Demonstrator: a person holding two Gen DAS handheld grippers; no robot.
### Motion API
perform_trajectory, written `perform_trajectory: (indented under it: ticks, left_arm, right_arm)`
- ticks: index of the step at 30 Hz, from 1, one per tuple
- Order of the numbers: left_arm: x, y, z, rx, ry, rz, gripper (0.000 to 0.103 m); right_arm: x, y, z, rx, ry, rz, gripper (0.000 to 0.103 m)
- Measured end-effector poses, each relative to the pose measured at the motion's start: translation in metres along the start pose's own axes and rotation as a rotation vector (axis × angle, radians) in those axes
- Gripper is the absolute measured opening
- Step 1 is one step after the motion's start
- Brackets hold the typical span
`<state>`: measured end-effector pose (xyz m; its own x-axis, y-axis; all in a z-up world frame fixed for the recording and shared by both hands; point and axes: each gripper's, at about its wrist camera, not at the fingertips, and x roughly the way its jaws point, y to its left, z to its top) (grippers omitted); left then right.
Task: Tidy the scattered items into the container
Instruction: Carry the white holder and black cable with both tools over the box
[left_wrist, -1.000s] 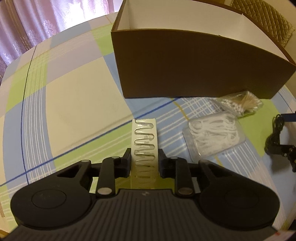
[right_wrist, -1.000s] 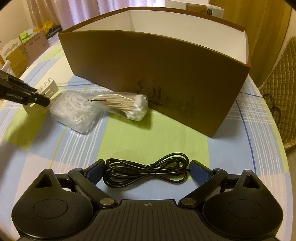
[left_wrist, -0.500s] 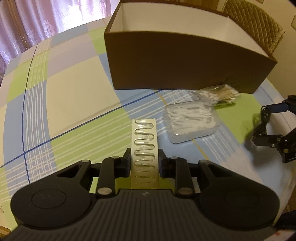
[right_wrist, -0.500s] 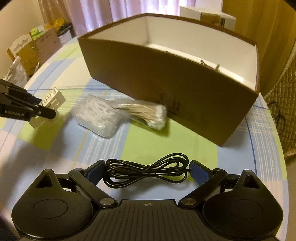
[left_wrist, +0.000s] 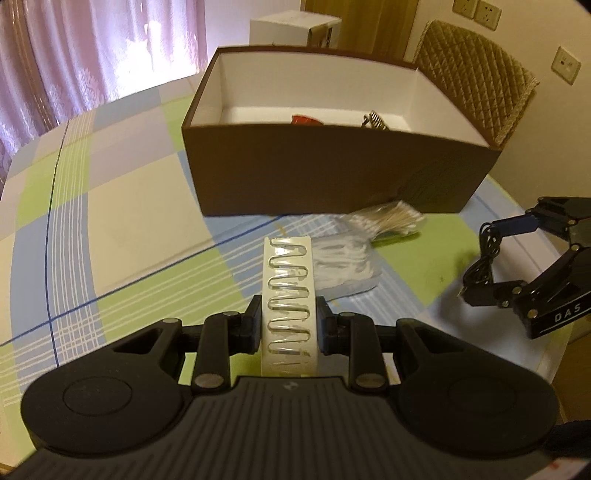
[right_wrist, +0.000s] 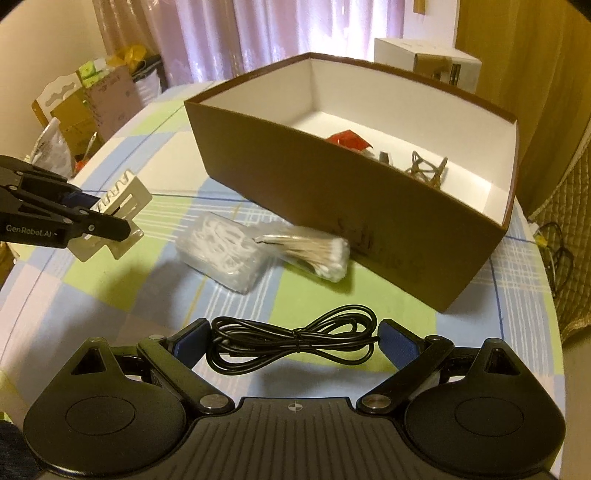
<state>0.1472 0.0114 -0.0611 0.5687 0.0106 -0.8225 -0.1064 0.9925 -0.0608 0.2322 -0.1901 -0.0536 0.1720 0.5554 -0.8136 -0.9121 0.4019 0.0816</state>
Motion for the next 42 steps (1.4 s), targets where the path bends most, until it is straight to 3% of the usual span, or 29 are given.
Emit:
perform_trajectory:
  ticks: [20, 42]
  left_arm:
    - [-0.018, -0.017, 0.044, 0.049, -0.107, -0.021, 0.023]
    - [-0.007, -0.014, 0.112, 0.103, -0.184, 0.003, 0.023]
  right_arm:
    - [-0.020, -0.006, 0.034, -0.050, -0.082, -0.002, 0.094]
    - [-0.032, -0.038, 0.104, -0.091, -0.217, -0.003, 0.094]
